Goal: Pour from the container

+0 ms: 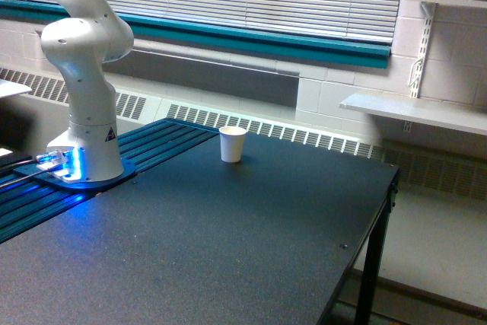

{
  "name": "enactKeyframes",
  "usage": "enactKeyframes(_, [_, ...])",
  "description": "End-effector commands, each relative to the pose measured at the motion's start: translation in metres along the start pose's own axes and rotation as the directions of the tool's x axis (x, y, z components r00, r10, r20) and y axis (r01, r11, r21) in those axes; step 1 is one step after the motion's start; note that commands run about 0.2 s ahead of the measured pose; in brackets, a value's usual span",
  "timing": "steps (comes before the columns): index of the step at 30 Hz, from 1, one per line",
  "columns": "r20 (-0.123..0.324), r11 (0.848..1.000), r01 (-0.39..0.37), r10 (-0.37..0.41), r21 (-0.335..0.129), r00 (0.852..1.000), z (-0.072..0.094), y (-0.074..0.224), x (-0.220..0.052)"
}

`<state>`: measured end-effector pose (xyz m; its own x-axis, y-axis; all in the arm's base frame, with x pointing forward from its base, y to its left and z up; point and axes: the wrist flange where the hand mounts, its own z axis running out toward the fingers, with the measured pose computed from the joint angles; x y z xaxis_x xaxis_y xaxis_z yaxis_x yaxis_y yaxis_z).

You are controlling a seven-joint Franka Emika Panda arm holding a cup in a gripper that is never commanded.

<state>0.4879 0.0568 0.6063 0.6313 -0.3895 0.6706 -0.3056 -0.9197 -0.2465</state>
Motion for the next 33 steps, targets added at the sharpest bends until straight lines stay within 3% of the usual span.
enactKeyframes(1, [0.020, 0.999, 0.041, -0.041, 0.007, 0.999, 0.003, -0.007, -0.023])
enactKeyframes(17, [0.080, 0.991, 0.131, -0.133, 0.029, 0.988, 0.015, -0.030, -0.080])
enactKeyframes(33, [0.127, 0.981, 0.177, -0.186, 0.078, 0.974, 0.015, -0.051, -0.127])
